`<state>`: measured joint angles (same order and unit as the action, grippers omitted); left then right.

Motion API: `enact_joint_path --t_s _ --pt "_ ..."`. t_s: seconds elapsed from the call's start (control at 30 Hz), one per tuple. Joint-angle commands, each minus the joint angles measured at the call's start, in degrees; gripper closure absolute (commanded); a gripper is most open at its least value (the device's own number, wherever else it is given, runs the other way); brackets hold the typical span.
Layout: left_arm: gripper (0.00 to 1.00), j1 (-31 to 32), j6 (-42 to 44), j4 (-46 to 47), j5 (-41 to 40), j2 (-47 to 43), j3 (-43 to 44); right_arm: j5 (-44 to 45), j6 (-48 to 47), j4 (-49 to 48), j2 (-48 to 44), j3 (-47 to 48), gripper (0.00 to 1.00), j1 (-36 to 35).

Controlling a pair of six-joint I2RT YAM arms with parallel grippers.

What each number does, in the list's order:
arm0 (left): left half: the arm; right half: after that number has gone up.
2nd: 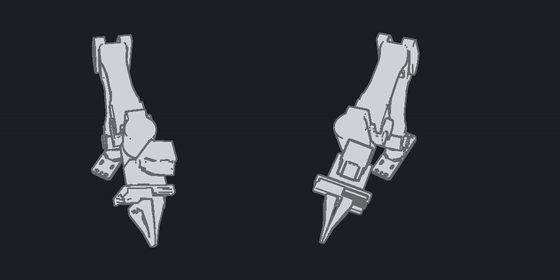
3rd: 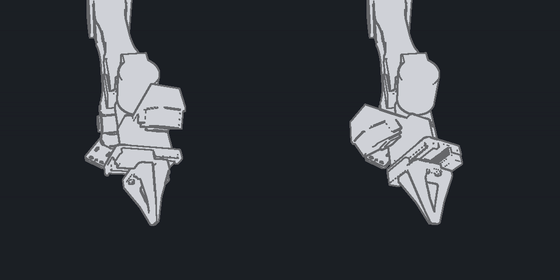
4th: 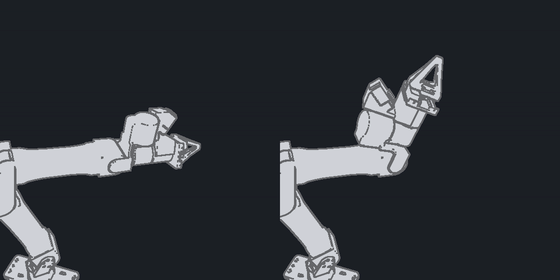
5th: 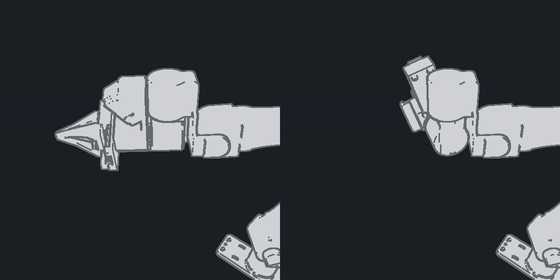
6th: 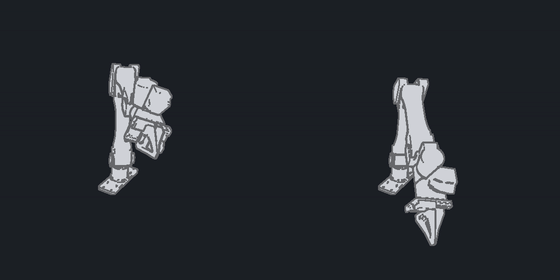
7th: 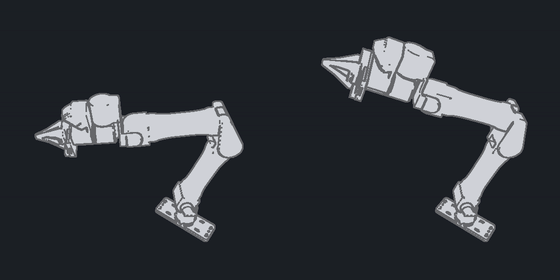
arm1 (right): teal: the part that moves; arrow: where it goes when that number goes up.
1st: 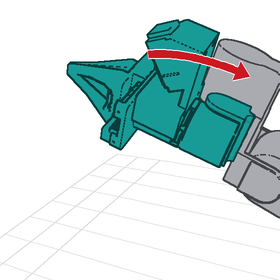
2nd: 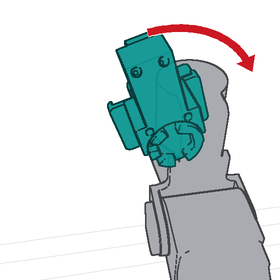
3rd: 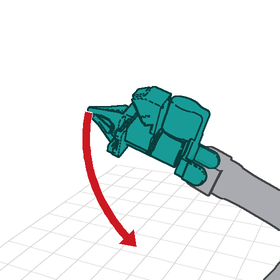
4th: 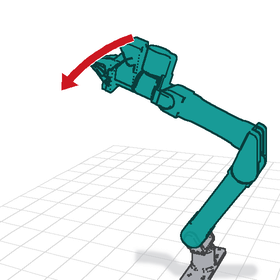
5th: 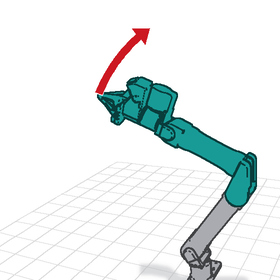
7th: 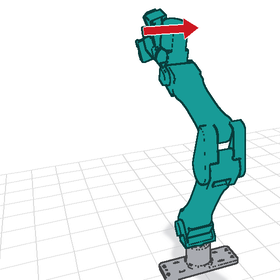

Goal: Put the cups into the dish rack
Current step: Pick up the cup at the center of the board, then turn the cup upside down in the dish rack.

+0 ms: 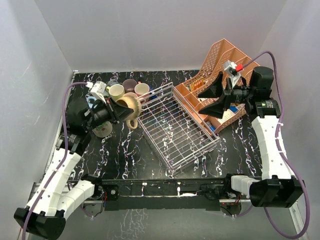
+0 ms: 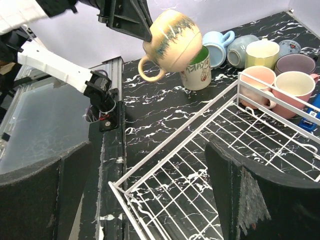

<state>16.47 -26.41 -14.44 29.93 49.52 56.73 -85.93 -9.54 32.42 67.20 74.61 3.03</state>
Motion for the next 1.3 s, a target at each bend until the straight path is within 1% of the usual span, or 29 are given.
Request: enact_joint_path --t_s 0.0,0.03,0.1,0.13,0.2,0.27,0.43,0.47,0.73,0.87,1.0,1.1,1.27 --pt "1.0 0.17 -25.66 43.06 4.99 -2.19 -8.66 3.85 30.54 -30.26 0.64 -2.41 0.01 -2.45" --pt "1.0 0.2 -28.79 51.1 3.95 -1.96 -10.39 3.73 36.2 -35.94 1.24 -3.71 0.02 -3.41" --pt "1.0 0.48 -32.53 60.92 1.0 -1.29 -12.65 3.27 45.24 -45.18 2.04 -6.02 0.03 -5.52" --pt "1.0 0.79 -33.55 64.57 -0.58 -0.85 -13.48 3.89 48.49 -48.26 2.34 -6.97 0.04 -6.39" --pt "1.0 1.96 -33.88 70.92 -4.07 0.43 -14.34 5.73 52.15 -50.84 2.67 -8.52 0.04 -8.52" --pt "1.0 4.06 -32.32 74.56 -6.57 1.94 -13.92 7.83 56.27 -53.67 3.01 -10.34 0.04 -10.11" --pt "1.0 11.17 -25.98 78.84 -10.11 7.72 -10.8 10.75 75.76 -70.67 4.46 -16.61 0.06 -11.75" --pt "1.0 12.22 -25.37 79.22 -10.26 9.17 -9.89 11.31 77.63 -72.58 4.58 -17.29 0.06 -12.1" --pt "1.0 19.14 -20.63 82.76 -12.86 18.41 -4.71 14.4 79.1 -72.12 4.06 -20.17 0.07 -14.89" --pt "1.0 22.64 -18.2 84.46 -14.48 22.07 -2.66 16.84 82.58 -75.44 4.22 -22.76 0.08 -15.78" --pt "1.0 25.25 -16.27 85.67 -15.77 23.95 -1.36 19.15 86.76 -79.08 4.82 -24.87 0.09 -16.11" --pt "1.0 26.33 -15.51 86.42 -16.66 24.58 -1.02 20.5 91.0 -84.71 5.22 -26.87 0.1 -16.19" --pt "1.0 26.85 -14.85 87.38 -18.39 24.47 -0.79 21.8 91.23 -85.7 4.71 -29.13 0.1 -16.2"
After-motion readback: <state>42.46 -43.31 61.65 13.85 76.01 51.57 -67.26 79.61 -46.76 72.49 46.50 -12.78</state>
